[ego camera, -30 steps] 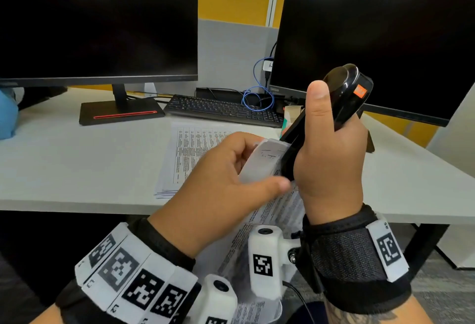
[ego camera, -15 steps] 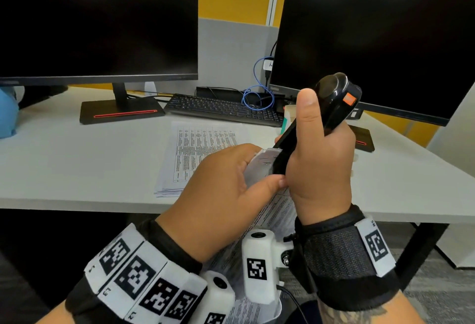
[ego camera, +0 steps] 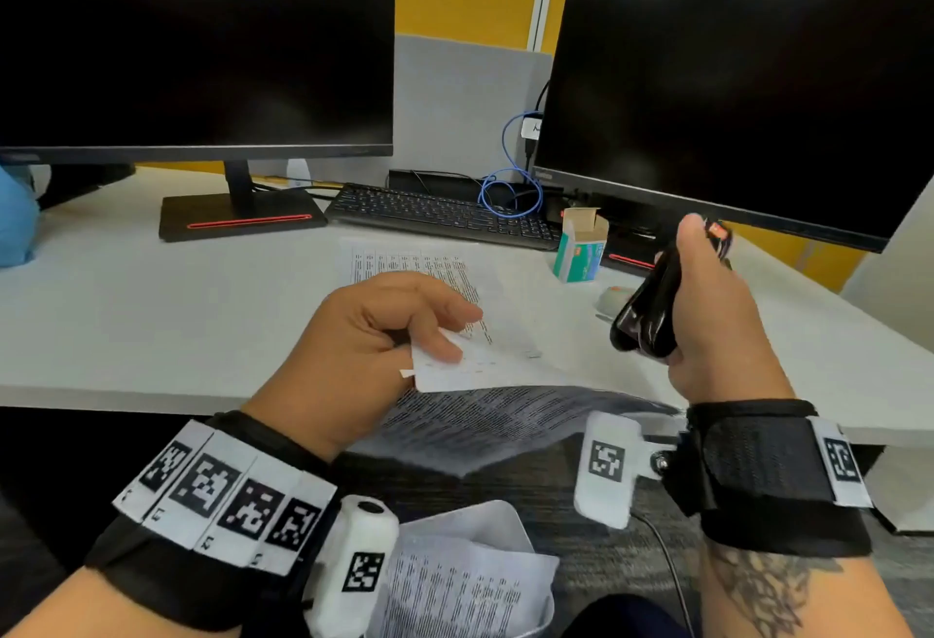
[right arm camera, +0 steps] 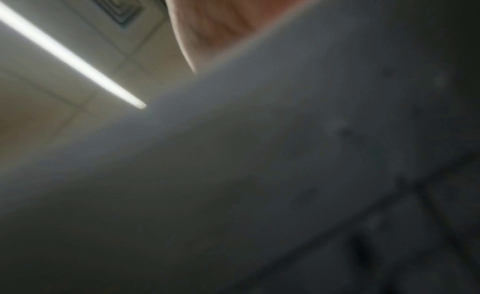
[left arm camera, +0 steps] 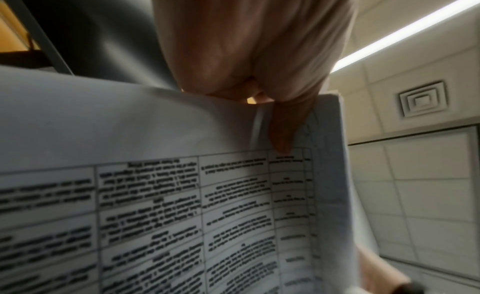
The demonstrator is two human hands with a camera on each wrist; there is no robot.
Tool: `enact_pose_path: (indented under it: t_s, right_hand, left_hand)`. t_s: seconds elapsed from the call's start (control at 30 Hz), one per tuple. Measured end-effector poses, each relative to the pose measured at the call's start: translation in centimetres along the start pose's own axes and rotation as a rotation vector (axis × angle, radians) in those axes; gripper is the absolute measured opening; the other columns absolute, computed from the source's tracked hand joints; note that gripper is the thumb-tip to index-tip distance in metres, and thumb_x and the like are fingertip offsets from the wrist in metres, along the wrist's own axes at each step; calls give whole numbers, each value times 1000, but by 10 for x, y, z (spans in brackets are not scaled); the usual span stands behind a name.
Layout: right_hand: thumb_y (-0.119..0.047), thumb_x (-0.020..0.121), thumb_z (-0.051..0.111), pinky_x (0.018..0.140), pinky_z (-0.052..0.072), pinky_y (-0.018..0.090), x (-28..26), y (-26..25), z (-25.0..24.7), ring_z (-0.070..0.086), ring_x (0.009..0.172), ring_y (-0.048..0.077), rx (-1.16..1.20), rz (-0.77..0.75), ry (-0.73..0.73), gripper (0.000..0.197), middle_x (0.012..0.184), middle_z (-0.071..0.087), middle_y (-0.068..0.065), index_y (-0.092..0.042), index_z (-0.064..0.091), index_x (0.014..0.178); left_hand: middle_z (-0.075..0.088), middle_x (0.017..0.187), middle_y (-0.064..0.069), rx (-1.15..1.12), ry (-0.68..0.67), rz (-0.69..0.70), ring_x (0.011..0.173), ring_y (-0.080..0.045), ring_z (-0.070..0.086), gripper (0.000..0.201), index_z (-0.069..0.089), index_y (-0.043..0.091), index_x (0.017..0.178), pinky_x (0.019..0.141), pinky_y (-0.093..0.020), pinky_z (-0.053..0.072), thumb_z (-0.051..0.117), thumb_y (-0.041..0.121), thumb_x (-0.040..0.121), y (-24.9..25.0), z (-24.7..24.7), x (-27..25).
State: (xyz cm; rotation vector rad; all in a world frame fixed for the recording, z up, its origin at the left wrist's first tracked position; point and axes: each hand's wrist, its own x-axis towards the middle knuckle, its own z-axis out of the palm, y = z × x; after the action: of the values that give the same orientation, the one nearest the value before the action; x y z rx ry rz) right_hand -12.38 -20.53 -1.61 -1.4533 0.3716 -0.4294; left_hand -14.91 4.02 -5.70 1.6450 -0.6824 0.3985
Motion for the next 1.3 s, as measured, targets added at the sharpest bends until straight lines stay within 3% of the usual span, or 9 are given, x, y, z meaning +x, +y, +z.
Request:
enact_pose_path:
  t_s: [0.17,0.37,0.47,0.57,0.7,0.83,1.03,1.2,1.3]
  right_hand:
    - [-50,93,55,74,49,38,11,19,-7,60,86,20,-55,277,-117,30,93,62,6,-20,59,97]
    - [-8,86,63,63,47,33,16,31,-4,54,71,19,-202,260,-130,21,80,54,7,-6,61,106]
    - [-15,65,71,77,51,42,19,35,-3,60,82,32,-396,211,-126,32,89,63,17,-5,65,95]
    - [-17,70,68,79,53,43,26,41,-1,62,81,32,-602,132,-171,23,89,67,19,-9,70,91]
    - [-13,87,62,72,47,29,20,38,7,59,83,25,-809,20,-204,28,108,68,18,-10,68,115]
    - [-34,92,63,105,37,35,14,28,7,49,126,22,-870,-170,-180,53,144,51,4,-21,49,142]
    - [-69,60,68,91,52,33,-29,-7,-3,65,94,3,-806,-364,-580,62,93,71,-18,-40,67,116]
    - [-30,86,72,78,56,34,-37,7,4,68,79,11,-1225,-333,-721,6,83,73,-7,-29,75,91]
    - [-26,89,69,61,46,25,-40,24,7,60,68,13,-1318,-335,-754,21,67,62,-7,-26,66,68]
  left_hand:
    - [74,83,6,-56,-29,4,79,-10,68,16,67,8,54,69,-19,52,71,-7,57,-7,-4,1]
    - [74,80,1,-69,-23,-29,76,-14,69,16,65,6,54,67,-23,54,70,-9,58,-8,-4,0]
    - [74,79,-1,-103,-4,-64,75,-15,69,18,66,7,55,65,-24,54,71,-9,61,-6,-6,1]
    - [75,78,-3,-106,24,-96,76,-18,70,29,72,13,62,68,-27,57,75,-14,70,-1,-6,2]
    - [74,76,-5,-113,96,-152,74,-19,70,23,73,15,71,69,-27,58,72,-7,77,2,-6,5]
    - [75,80,-7,-106,176,-220,76,-24,72,20,70,20,77,69,-35,61,71,0,81,-1,-7,5]
    - [75,82,-6,-139,271,-250,78,-22,72,14,66,21,81,69,-32,60,66,8,87,-8,-6,0]
    - [71,75,2,-80,151,-260,72,-13,67,17,61,19,86,67,-27,57,70,5,86,-18,1,-12]
    - [69,82,17,158,-1,-259,75,2,63,24,65,29,88,66,-12,48,69,6,85,-22,-1,-18]
